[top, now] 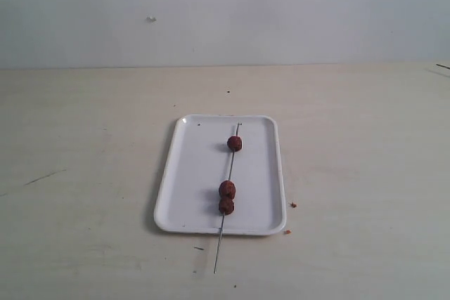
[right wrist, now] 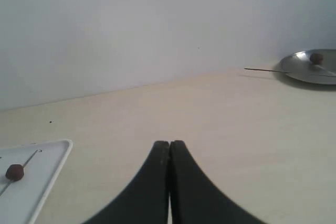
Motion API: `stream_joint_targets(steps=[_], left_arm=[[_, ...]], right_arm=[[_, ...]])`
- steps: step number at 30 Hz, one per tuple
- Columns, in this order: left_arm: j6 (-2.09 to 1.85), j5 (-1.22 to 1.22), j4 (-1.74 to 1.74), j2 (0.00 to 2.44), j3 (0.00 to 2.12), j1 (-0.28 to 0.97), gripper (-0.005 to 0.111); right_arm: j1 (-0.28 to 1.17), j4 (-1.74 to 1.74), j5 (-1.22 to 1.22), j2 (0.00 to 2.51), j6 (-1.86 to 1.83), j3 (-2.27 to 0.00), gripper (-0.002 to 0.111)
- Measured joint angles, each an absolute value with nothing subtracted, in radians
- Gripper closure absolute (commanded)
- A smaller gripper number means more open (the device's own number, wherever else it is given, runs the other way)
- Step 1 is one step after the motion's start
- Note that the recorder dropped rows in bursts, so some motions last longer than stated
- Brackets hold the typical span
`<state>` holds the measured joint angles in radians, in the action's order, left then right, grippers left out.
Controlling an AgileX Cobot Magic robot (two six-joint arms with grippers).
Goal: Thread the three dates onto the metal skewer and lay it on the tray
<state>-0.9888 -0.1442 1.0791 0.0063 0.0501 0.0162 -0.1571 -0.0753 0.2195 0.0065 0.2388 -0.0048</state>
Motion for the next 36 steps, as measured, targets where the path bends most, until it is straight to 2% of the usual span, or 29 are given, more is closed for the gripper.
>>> stream_joint_targets(steps=[3,11,16,36], left_arm=[[-0.847,-0.157,0.938,0.006,0.05,0.016,0.107],[0.099,-0.359,0.032,0.006,0.048,0.016,0.107],[0.236,-0.418,-0.29,0.006,0.047,0.016,0.107],[0.255,-0.42,-0.263,0.006,0.047,0.012,0.107]], right_arm=[[-0.157,-0.075,0.22,0.007,0.239,-0.005,0.108],[-0.157,-0.075,0.22,0.007,0.239,-0.005,0.108],[-0.157,-0.075,0.22,0.007,0.239,-0.005,0.108],[-0.157,-0.075,0.22,0.007,0.239,-0.005,0.108]])
